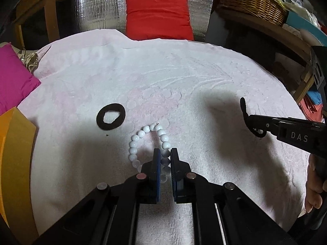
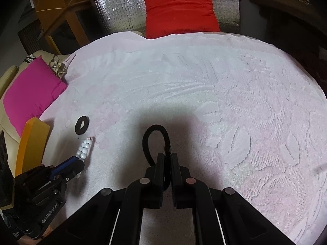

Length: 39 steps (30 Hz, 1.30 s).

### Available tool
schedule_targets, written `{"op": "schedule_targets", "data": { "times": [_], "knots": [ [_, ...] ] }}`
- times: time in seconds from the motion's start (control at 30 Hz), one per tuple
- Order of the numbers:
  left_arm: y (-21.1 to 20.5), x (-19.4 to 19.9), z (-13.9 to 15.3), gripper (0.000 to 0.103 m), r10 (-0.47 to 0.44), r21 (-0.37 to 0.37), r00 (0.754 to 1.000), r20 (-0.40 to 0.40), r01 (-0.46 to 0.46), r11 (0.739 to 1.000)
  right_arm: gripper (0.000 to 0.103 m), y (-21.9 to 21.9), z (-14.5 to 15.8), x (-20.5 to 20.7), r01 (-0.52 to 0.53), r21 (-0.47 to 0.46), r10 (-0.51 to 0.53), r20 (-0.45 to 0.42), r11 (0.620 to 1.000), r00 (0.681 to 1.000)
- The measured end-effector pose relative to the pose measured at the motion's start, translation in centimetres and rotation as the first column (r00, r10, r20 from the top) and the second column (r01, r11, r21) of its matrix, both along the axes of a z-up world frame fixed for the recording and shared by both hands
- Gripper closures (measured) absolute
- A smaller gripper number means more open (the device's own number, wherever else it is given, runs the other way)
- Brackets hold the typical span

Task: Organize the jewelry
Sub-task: 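Lift and carry the black loop and white bracelet over the orange box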

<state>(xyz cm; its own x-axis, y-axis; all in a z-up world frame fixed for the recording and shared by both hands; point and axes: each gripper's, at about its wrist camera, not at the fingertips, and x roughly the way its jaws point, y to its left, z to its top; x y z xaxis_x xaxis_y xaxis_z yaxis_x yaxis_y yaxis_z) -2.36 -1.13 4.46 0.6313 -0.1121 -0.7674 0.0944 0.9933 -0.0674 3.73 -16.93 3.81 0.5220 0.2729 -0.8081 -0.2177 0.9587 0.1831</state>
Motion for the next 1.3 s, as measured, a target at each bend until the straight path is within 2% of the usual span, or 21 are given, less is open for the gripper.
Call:
{"op": "schedule_targets", "data": {
  "times": [0.57,0.83,1.07,1.3],
  "knots": [
    [0.8,-2.1,3.2,0.094,0.020,-0.010,0.997,0.077,-0.019,1.000,0.097,1.7,2.1,-1.9,-0.041,-0.002,0.041,0.050,0.999,0.998],
    [2.1,-3.9,5.4,0.094,0.042,-0.039,0.993,0.115,-0.037,0.999,0.097,2.9,3.2,-3.2,-0.075,0.010,0.074,0.079,0.997,0.994],
    [4.5,-6.0,7.6,0.094,0.093,-0.088,0.983,0.157,-0.079,0.993,0.097,4.1,3.9,-4.4,-0.119,0.014,0.117,0.103,0.993,0.988],
    [6.4,-8.0,8.8,0.094,0.149,-0.097,0.971,0.186,-0.133,0.986,0.097,5.5,4.4,-5.2,-0.164,0.026,0.160,0.118,0.986,0.980]
  ]
}}
